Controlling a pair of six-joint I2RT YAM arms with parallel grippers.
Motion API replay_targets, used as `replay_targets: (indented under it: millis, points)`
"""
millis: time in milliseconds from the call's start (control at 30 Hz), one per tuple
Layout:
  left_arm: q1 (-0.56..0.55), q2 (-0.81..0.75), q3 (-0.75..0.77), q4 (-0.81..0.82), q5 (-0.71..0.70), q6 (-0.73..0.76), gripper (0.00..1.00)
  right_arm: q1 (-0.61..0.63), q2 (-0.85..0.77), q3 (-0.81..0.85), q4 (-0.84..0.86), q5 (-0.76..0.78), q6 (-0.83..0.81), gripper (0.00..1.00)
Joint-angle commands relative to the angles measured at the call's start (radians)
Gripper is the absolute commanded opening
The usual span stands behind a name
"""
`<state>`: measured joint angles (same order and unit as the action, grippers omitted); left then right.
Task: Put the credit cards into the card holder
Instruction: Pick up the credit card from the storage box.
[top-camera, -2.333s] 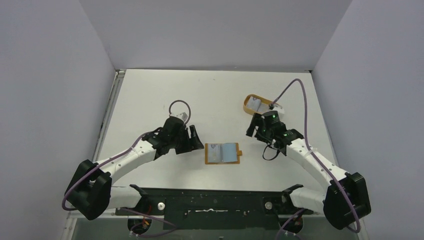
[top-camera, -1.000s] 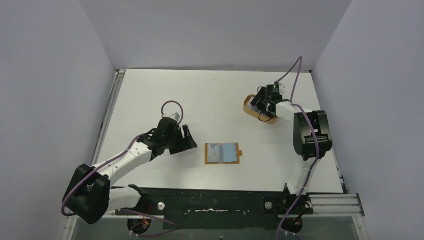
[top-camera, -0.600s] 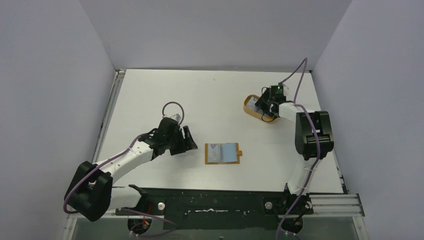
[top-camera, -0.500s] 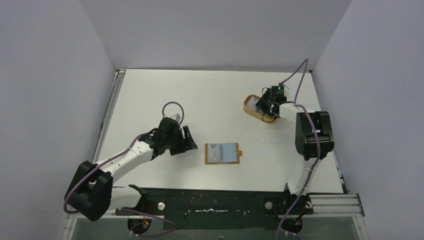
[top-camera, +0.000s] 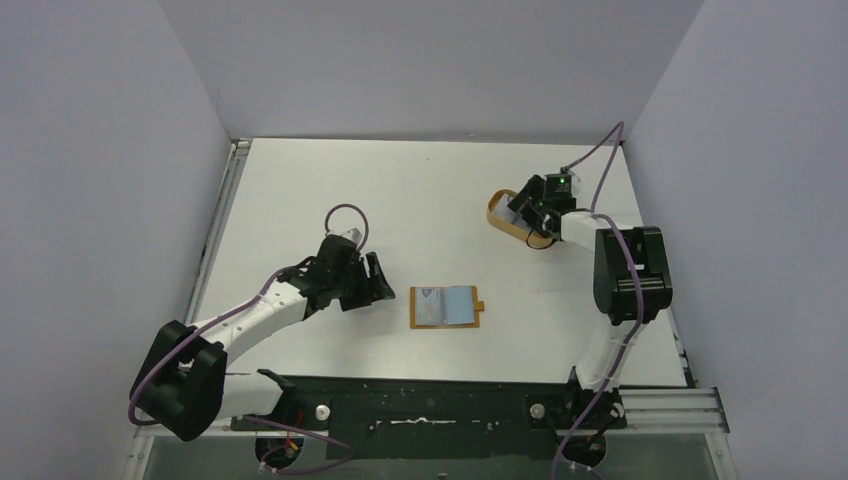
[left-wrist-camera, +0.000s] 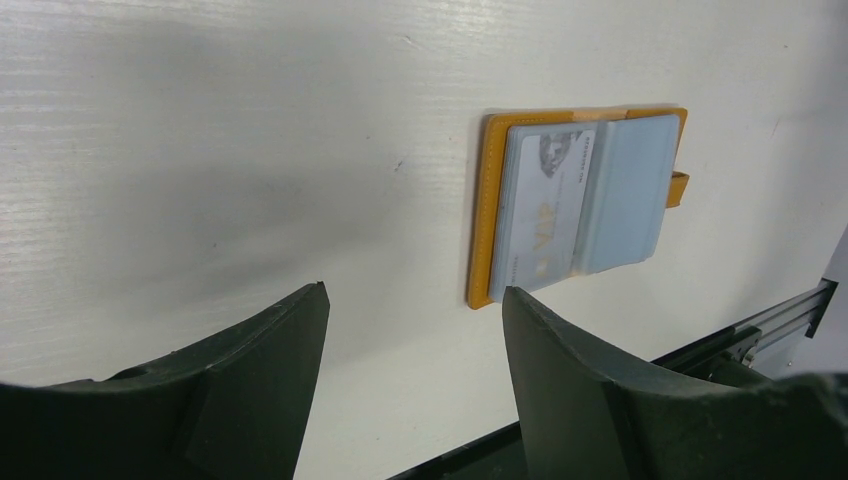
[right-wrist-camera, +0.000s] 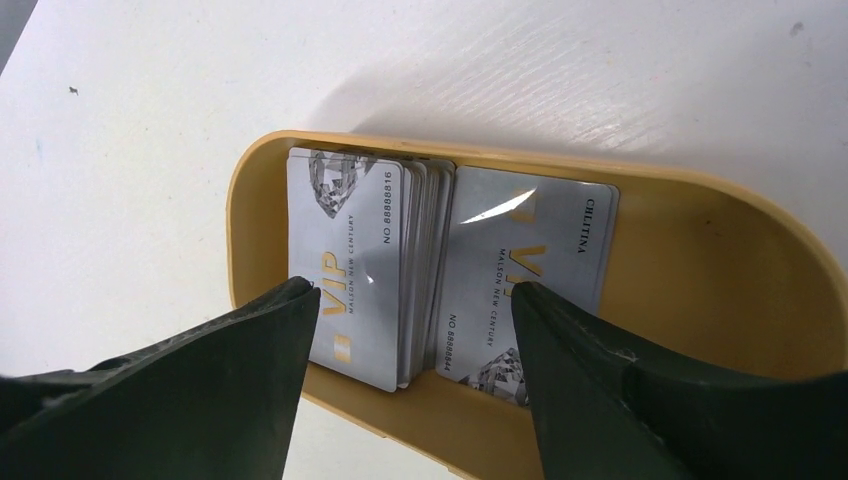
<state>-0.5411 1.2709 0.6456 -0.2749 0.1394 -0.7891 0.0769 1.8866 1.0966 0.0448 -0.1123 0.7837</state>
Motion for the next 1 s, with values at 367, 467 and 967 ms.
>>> replay_targets:
  millis: [367,467,967]
  points:
    - [0.007,0.010,0.019,0.032,0.020,-0.004,0.62,0.027,0.068,0.154,-0.183,0.027,-0.068,0.67]
    - [0.007,0.014,0.019,0.032,0.021,-0.004,0.62,0.031,0.087,0.161,-0.198,0.020,-0.076,0.64]
    - [0.009,0.017,0.022,0.030,0.025,-0.004,0.61,0.006,0.029,0.056,-0.129,0.011,-0.044,0.41]
